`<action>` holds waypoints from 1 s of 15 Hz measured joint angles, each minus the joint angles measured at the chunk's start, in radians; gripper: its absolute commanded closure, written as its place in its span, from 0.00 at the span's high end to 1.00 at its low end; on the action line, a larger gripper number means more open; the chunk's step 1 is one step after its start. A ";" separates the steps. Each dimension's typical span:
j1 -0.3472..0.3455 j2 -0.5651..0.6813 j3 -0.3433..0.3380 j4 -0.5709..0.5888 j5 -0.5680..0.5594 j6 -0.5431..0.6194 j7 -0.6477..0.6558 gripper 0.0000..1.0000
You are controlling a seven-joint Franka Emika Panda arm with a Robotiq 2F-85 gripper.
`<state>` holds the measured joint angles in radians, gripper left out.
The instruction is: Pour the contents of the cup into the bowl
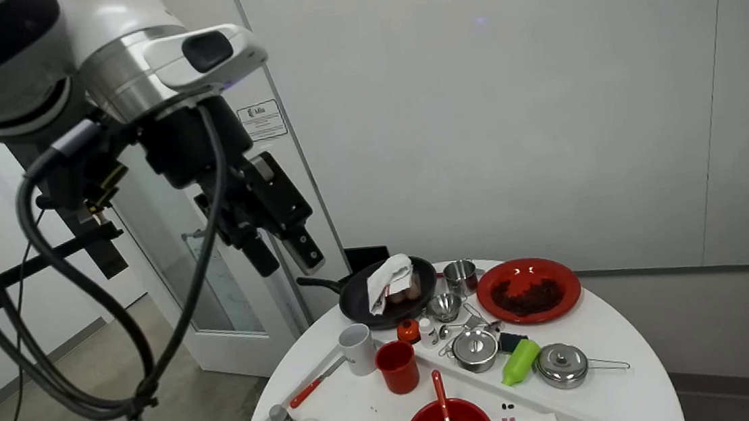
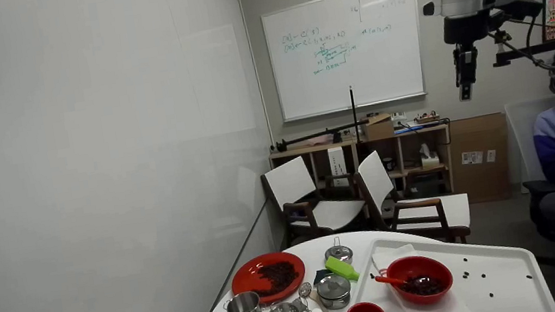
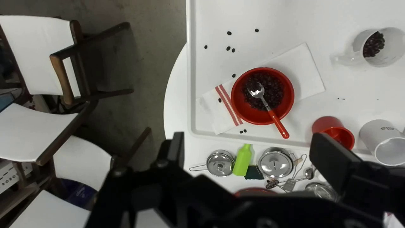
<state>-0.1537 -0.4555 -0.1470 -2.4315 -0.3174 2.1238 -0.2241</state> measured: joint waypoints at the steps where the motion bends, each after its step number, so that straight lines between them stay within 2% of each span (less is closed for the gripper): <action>1: 0.000 0.000 0.000 0.000 0.000 0.000 0.000 1.00; 3: -0.003 0.001 0.002 0.000 -0.009 0.005 0.019 1.00; 5: -0.017 0.004 0.016 -0.003 -0.054 0.028 0.094 1.00; 8: -0.058 0.007 0.062 -0.028 -0.175 0.095 0.270 1.00; 11: -0.097 0.009 0.117 -0.049 -0.266 0.103 0.469 1.00; 13: -0.098 0.018 0.133 -0.053 -0.259 0.068 0.524 1.00; 15: -0.079 0.034 0.128 -0.054 -0.183 0.019 0.500 1.00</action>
<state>-0.2329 -0.4211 -0.0193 -2.4852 -0.5004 2.1430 0.2756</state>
